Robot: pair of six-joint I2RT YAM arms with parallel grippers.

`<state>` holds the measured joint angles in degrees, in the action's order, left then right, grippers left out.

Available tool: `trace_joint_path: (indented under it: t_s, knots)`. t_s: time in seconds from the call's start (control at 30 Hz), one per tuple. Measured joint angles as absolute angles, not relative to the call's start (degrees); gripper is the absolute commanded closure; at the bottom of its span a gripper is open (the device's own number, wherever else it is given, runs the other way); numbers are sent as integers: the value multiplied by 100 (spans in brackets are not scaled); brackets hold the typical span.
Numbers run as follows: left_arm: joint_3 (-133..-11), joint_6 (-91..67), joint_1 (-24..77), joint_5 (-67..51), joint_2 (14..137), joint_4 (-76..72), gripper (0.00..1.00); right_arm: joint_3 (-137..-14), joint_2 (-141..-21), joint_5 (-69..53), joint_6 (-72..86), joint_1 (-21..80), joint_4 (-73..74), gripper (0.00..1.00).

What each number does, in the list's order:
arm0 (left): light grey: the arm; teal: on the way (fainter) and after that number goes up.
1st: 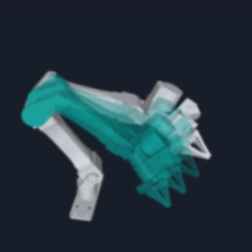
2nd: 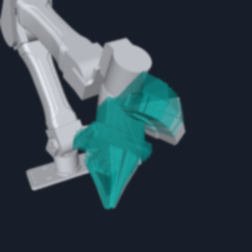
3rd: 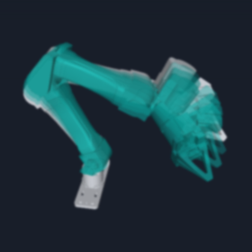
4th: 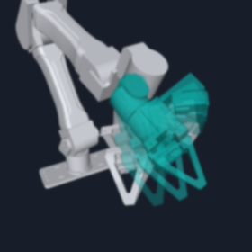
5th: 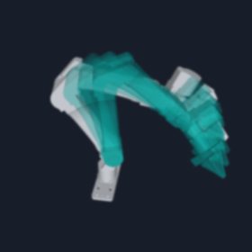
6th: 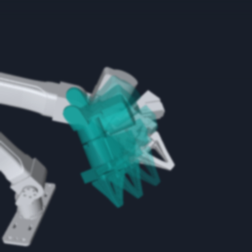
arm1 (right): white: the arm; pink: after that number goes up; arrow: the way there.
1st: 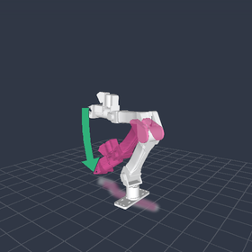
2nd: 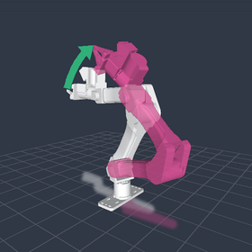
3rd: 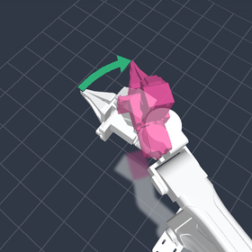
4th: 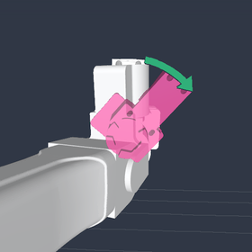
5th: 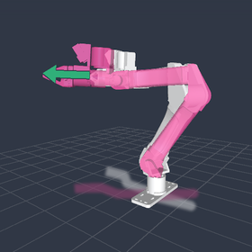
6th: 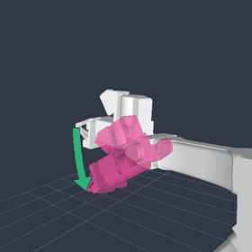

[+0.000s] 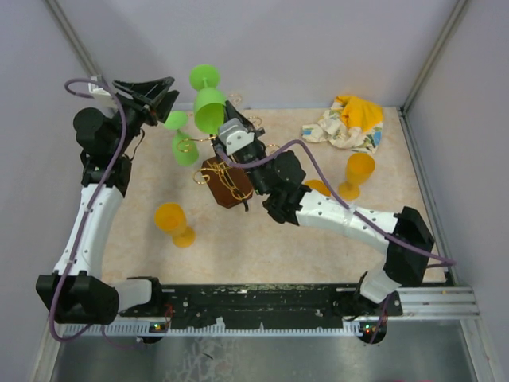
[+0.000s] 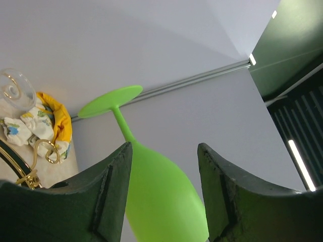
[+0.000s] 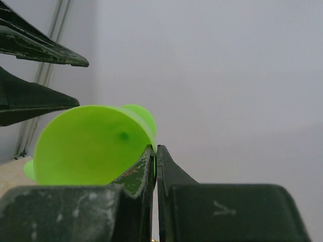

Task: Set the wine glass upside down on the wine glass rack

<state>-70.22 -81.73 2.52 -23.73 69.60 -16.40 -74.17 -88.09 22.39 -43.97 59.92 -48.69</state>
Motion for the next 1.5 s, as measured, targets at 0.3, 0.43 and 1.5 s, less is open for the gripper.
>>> trace_joint_path:
  t_s: [0.3,0.43,1.5]
  knots:
    - [-6770,-8265,252,-2541,6838,-1649,40,-7502,-9247,2047,-4692,6178,-5424,100]
    - [-6753,-8272,270,-2652,6812,-1662,40,-7614,-9393,1868,-4716,6252,-5472,100]
    - [-6563,-8243,355,-2731,6805,-1632,37,-7931,-9802,1815,-5343,6401,-5885,100]
